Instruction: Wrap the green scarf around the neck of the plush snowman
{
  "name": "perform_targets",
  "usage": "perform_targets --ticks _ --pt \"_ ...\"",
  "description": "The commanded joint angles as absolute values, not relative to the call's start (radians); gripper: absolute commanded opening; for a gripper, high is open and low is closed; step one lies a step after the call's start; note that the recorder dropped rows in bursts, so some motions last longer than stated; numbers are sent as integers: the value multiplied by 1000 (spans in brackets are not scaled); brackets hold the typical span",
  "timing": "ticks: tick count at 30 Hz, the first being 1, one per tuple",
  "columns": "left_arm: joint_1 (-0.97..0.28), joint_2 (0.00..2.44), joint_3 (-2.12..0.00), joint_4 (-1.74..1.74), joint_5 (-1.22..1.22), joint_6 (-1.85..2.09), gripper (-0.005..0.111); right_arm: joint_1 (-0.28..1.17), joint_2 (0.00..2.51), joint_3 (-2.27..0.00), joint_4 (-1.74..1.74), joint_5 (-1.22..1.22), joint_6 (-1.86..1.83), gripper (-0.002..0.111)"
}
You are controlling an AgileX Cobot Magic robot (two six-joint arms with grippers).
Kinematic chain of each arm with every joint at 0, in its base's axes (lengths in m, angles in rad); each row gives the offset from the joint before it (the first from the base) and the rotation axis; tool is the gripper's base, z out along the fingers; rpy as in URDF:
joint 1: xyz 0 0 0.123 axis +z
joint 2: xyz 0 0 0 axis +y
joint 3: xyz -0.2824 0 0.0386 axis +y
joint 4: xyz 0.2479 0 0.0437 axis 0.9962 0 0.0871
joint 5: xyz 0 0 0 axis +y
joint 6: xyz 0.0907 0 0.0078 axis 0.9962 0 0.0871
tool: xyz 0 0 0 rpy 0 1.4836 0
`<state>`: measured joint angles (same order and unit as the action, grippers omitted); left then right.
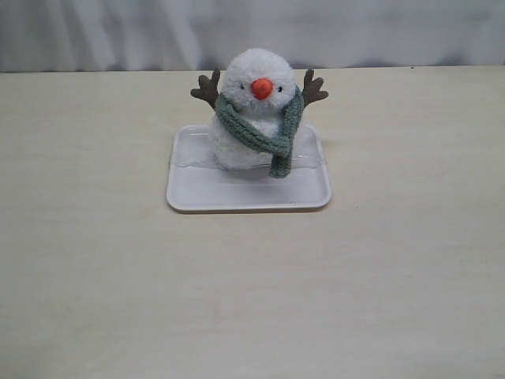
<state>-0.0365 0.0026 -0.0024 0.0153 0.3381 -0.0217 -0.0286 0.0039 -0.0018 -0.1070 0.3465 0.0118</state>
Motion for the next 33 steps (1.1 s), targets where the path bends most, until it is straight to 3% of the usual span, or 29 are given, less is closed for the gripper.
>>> perform_targets --ticks 1,33 --pt "-35 0 0 14 325 -28 0 -35 0 0 -97 349 -6 4" --pt "-35 0 0 14 323 -28 0 -21 0 0 -90 345 -6 4"
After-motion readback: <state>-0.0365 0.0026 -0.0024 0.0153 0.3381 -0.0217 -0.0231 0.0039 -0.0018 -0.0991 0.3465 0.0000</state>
